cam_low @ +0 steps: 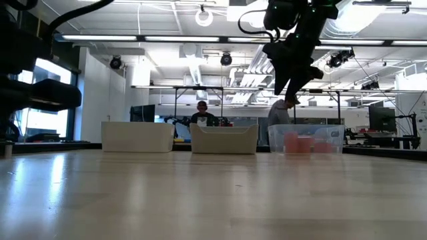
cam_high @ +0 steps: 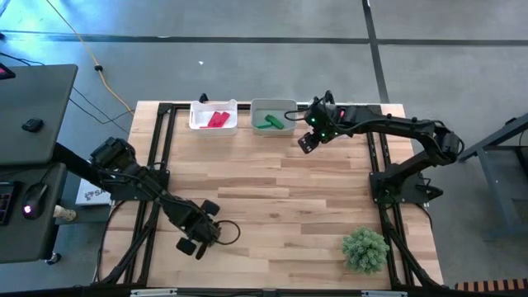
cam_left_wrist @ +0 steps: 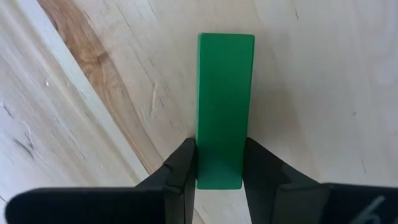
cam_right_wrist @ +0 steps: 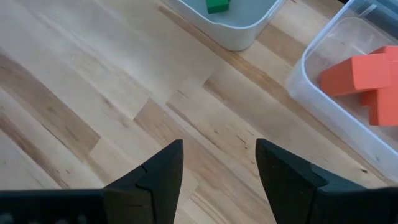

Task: Sort & place blocks by color
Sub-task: Put the green block into the grey bin

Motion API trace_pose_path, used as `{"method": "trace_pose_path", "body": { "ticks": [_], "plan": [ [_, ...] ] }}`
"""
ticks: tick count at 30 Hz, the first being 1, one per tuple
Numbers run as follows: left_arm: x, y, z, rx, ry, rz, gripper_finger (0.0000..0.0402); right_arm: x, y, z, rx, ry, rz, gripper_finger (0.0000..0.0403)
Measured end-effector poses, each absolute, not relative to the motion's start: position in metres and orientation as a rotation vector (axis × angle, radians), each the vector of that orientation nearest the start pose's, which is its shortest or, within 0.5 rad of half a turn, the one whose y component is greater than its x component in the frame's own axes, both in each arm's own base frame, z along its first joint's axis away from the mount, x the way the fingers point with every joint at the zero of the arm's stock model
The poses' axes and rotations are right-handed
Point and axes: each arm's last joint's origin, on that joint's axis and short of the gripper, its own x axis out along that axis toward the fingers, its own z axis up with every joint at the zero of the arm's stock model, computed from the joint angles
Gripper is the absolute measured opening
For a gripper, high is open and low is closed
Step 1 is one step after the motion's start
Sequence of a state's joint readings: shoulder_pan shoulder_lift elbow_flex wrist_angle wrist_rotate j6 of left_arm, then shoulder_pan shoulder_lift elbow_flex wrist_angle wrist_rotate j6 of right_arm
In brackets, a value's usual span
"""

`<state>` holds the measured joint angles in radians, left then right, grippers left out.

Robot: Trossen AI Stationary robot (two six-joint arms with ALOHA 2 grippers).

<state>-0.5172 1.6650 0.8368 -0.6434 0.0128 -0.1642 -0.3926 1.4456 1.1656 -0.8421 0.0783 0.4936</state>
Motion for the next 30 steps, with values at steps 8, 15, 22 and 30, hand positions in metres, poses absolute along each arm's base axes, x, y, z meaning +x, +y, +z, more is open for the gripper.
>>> {"method": "trace_pose_path", "body": {
  "ticks": [8, 15, 22, 30],
  "plan": [
    [0.234, -0.114, 0.139, 0.233, 1.439, -0.261, 0.0072, 0.259, -0.109, 0.268, 0.617, 0.997, -0.684, 0.0190],
    [0.243, -0.083, 0.162, 0.211, 1.318, -0.146, 0.0072, 0.261, -0.109, 0.269, 0.638, 0.964, -0.692, 0.0190],
    [0.249, -0.048, 0.178, 0.211, 1.255, -0.047, 0.0072, 0.265, -0.111, 0.272, 0.638, 0.919, -0.673, 0.0190],
    [0.253, -0.007, 0.188, 0.178, 1.199, 0.112, 0.0072, 0.272, -0.114, 0.277, 0.631, 0.823, -0.651, 0.0190]
  ]
}}
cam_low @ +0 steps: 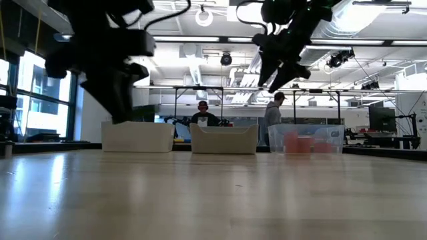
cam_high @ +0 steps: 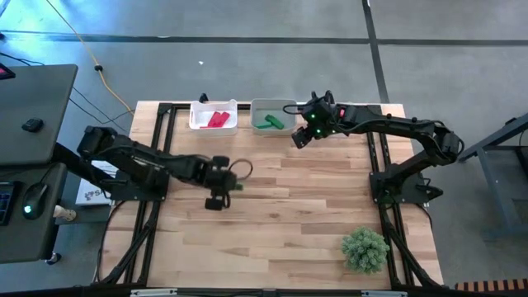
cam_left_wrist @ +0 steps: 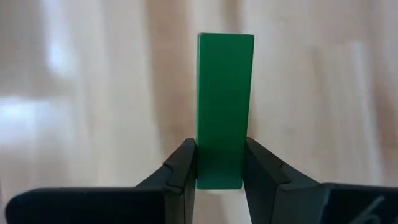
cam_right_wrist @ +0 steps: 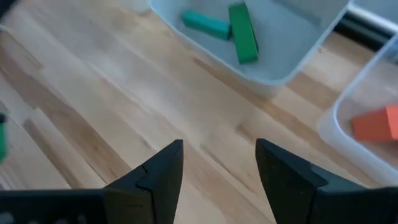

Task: Sort & place blocks by color
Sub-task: Put the green block into the grey bin

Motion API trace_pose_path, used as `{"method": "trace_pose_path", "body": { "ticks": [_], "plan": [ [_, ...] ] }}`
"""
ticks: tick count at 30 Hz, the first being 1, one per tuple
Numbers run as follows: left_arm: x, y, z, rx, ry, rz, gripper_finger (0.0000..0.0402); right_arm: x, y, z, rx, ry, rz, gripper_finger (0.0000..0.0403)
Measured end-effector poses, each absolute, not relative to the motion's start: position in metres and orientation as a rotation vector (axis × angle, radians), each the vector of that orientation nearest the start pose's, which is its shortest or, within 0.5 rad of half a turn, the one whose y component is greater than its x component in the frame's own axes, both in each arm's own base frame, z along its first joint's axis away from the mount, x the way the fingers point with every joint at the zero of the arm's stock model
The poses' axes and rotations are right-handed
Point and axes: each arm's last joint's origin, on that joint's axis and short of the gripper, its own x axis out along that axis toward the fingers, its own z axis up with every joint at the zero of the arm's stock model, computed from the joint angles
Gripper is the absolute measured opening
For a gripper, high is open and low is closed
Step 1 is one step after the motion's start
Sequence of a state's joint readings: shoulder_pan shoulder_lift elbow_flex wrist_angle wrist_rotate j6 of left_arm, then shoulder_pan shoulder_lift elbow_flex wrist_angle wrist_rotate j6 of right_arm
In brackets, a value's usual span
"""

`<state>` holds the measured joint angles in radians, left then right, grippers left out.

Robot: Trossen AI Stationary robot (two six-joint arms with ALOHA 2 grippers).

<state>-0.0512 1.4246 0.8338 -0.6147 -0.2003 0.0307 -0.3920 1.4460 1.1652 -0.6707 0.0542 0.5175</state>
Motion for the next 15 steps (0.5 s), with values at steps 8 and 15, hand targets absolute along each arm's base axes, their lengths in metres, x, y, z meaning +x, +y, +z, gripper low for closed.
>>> {"method": "trace_pose_path", "body": {
  "ticks": [8, 15],
  "plan": [
    [0.257, 0.025, 0.191, 0.132, 1.154, 0.212, 0.0072, 0.281, -0.123, 0.286, 0.595, 0.672, -0.628, 0.0198],
    [0.262, 0.048, 0.195, 0.117, 1.067, 0.276, 0.0072, 0.284, -0.137, 0.295, 0.645, 0.529, -0.606, 0.0221]
  ]
}}
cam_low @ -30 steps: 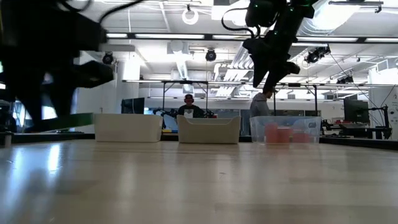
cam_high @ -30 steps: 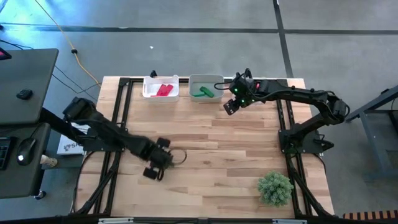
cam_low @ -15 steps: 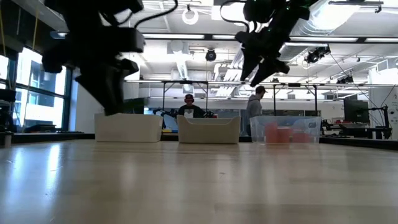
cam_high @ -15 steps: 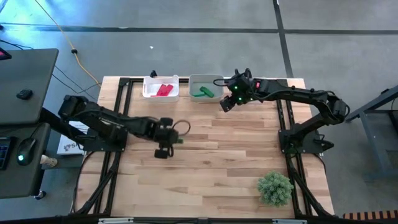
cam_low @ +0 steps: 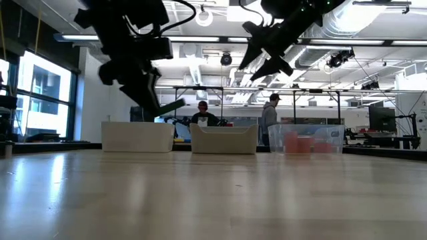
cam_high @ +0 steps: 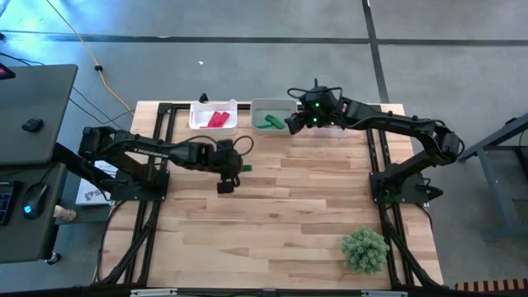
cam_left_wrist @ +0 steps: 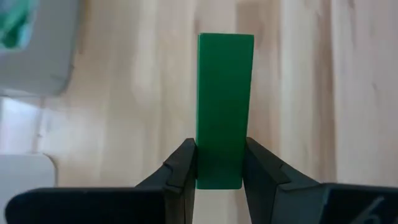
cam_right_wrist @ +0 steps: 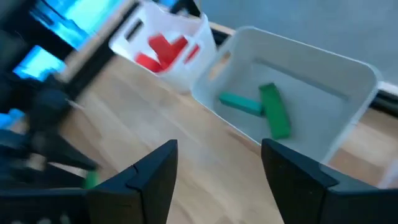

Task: Sort & place blocks by color
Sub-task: Put the green block into the grey bin

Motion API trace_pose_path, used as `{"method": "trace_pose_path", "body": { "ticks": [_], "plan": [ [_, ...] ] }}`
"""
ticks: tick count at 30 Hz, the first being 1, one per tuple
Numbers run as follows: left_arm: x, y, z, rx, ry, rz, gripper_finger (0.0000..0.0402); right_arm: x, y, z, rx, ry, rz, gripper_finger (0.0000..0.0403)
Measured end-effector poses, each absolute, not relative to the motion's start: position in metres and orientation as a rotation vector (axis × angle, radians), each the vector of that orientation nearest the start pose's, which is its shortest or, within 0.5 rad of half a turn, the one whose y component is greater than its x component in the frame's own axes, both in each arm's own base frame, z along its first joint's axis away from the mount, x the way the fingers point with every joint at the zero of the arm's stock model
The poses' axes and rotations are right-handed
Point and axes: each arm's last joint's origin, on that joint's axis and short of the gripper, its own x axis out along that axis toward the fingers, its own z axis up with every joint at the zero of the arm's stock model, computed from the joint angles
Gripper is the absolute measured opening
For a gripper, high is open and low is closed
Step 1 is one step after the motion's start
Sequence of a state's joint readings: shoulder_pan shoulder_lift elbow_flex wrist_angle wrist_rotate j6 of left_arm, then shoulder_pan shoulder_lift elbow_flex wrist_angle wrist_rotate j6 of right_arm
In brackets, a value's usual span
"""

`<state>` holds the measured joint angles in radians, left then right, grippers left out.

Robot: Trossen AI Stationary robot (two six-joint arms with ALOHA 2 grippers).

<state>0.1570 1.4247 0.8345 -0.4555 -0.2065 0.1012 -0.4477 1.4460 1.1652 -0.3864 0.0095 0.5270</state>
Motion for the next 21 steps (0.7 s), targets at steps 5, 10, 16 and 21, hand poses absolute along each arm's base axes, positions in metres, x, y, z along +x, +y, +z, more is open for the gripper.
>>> {"method": "trace_pose_path", "body": {
  "ticks": [5, 10, 16, 21],
  "plan": [
    [0.267, 0.062, 0.200, 0.122, 0.987, 0.331, 0.0076, 0.286, -0.143, 0.302, 0.787, 0.417, -0.587, 0.0222],
    [0.273, 0.075, 0.216, 0.156, 0.943, 0.350, 0.0079, 0.289, -0.145, 0.307, 0.832, 0.342, -0.557, 0.0222],
    [0.281, 0.089, 0.244, 0.206, 0.867, 0.378, 0.0078, 0.296, -0.148, 0.324, 0.729, 0.188, -0.473, 0.0222],
    [0.286, 0.098, 0.265, 0.240, 0.816, 0.406, 0.0078, 0.300, -0.150, 0.343, 0.633, 0.005, -0.410, 0.0222]
  ]
}}
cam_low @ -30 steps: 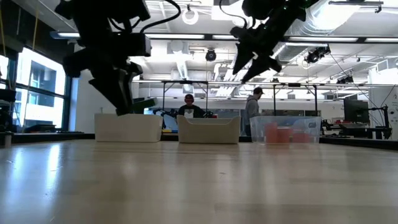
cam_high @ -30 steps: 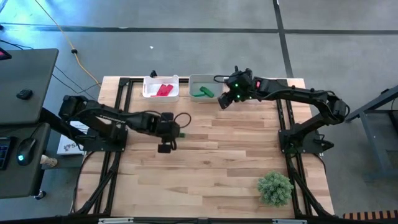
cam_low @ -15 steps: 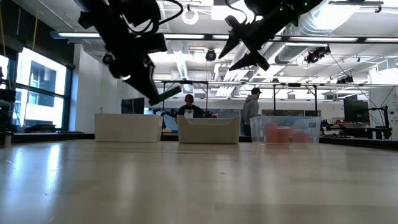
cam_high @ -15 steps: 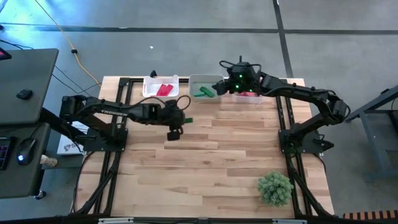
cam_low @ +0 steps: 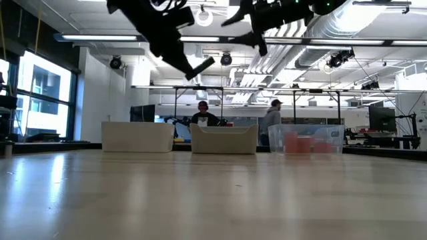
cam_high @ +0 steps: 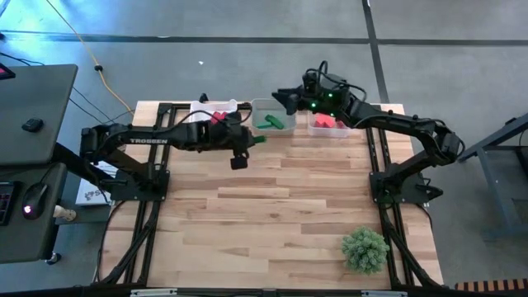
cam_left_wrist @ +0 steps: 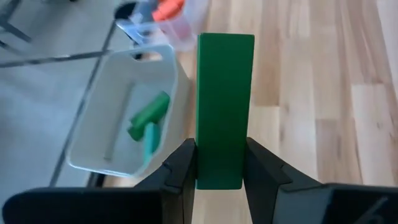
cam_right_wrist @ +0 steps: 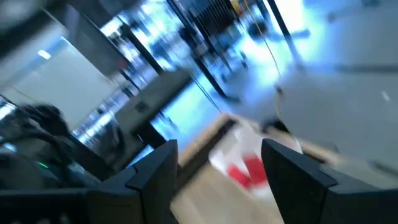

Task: Sort & place blocks by color
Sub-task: Put the green block into the grey bin

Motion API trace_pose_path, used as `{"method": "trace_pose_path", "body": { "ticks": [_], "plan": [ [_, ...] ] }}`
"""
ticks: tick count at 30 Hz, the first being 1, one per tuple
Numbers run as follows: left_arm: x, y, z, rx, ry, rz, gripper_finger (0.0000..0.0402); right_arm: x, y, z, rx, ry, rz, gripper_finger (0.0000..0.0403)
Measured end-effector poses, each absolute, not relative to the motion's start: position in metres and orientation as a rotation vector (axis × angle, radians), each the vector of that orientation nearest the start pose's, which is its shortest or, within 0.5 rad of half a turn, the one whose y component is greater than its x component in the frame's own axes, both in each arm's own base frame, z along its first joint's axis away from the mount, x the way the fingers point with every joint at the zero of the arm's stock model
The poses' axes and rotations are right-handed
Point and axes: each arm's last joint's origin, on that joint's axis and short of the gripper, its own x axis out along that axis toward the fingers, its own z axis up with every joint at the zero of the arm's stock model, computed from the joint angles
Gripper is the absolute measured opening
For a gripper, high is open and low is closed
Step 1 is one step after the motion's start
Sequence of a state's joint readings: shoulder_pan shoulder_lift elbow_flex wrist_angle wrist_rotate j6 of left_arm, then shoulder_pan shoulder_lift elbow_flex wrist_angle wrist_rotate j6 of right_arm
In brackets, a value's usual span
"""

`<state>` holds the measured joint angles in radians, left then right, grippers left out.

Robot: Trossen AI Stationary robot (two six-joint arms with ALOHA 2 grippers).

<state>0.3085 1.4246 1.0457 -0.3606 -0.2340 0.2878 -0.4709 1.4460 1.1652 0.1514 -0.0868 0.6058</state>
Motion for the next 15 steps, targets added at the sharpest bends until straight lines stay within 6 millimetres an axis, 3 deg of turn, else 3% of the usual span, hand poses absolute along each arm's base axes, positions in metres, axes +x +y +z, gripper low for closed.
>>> {"method": "trace_pose_path", "body": {
  "ticks": [7, 15],
  "plan": [
    [0.288, 0.107, 0.287, 0.309, 0.787, 0.466, 0.0078, 0.300, -0.149, 0.362, 0.544, -0.173, -0.327, 0.0222],
    [0.287, 0.109, 0.299, 0.413, 0.839, 0.518, 0.0078, 0.302, -0.146, 0.362, 0.633, -0.159, -0.256, 0.0222]
  ]
}}
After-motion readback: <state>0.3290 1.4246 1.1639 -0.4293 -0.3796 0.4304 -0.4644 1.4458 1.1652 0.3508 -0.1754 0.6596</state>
